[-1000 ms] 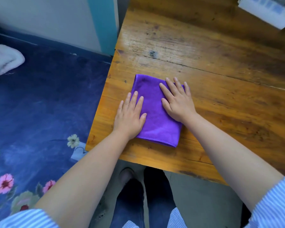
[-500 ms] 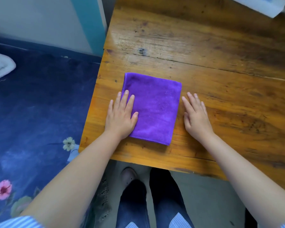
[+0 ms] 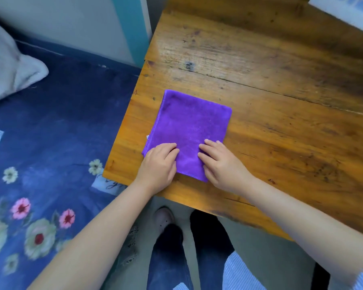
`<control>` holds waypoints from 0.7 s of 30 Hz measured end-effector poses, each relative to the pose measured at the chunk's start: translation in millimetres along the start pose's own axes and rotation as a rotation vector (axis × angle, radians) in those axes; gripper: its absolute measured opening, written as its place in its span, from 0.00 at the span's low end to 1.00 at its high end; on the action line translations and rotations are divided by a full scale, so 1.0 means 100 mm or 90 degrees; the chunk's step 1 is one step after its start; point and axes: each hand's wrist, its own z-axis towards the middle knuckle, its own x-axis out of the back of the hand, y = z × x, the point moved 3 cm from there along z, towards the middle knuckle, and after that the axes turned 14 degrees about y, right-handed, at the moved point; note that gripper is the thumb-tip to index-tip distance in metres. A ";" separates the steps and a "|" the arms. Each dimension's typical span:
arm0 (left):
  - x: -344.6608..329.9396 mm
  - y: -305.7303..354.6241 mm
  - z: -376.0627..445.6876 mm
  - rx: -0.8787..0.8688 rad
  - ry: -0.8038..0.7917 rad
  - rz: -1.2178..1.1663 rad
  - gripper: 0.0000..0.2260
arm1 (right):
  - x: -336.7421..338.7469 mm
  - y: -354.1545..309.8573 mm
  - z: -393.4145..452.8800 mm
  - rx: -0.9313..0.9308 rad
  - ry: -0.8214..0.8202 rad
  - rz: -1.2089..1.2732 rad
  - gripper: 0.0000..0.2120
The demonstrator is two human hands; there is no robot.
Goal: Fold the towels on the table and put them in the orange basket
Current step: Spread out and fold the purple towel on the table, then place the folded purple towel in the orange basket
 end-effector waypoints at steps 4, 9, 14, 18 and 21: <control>0.06 -0.08 -0.11 0.030 -0.033 -0.010 0.17 | -0.11 -0.18 -0.14 -0.018 -0.159 -0.069 0.32; 0.03 -0.16 -0.16 0.098 -0.102 -0.048 0.24 | -0.24 -0.07 -0.07 0.035 -0.243 -0.159 0.28; -0.02 -0.16 -0.15 0.136 -0.105 -0.047 0.24 | -0.02 0.14 0.17 -0.008 -0.221 -0.005 0.16; 0.01 -0.11 -0.07 0.160 -0.072 -0.028 0.22 | 0.24 0.30 0.30 -0.082 -0.159 0.177 0.07; 0.11 -0.03 0.01 0.121 0.018 0.019 0.20 | 0.34 0.41 0.28 -0.151 -0.163 0.225 0.06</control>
